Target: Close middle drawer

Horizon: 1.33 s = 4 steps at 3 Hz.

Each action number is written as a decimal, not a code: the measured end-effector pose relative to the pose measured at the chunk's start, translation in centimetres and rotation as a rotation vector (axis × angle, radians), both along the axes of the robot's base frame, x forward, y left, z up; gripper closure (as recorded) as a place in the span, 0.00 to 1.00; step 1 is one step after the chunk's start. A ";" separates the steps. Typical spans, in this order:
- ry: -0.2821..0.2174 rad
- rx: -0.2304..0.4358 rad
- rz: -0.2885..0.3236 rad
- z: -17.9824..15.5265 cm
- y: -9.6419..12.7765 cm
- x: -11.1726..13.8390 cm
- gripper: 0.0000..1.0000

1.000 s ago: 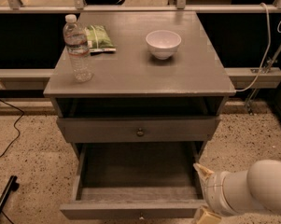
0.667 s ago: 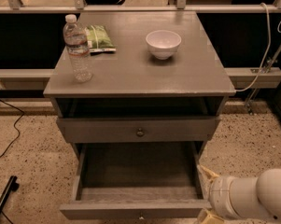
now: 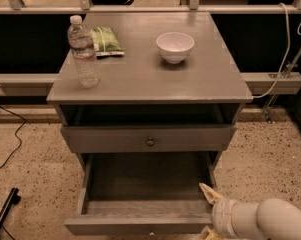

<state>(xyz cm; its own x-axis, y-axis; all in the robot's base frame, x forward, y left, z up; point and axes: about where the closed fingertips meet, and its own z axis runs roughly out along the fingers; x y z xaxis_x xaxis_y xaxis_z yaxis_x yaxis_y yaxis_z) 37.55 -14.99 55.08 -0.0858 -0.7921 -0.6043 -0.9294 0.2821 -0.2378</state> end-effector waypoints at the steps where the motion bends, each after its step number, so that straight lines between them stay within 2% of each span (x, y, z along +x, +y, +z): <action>1: -0.115 0.029 0.043 -2.0 0.7 0.4 0.00; 2: -0.173 0.023 0.079 -3.3 1.2 0.5 0.00; 4: -0.227 -0.019 0.093 -6.9 1.2 0.4 0.50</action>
Offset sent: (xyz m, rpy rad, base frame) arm 0.0067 0.0161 -0.0478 0.0124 -0.2448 0.1206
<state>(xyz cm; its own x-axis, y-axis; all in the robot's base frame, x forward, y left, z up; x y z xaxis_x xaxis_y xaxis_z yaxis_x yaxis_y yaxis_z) 37.95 -13.83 48.21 0.1238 -0.8019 -0.5846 -0.8734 0.1915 -0.4477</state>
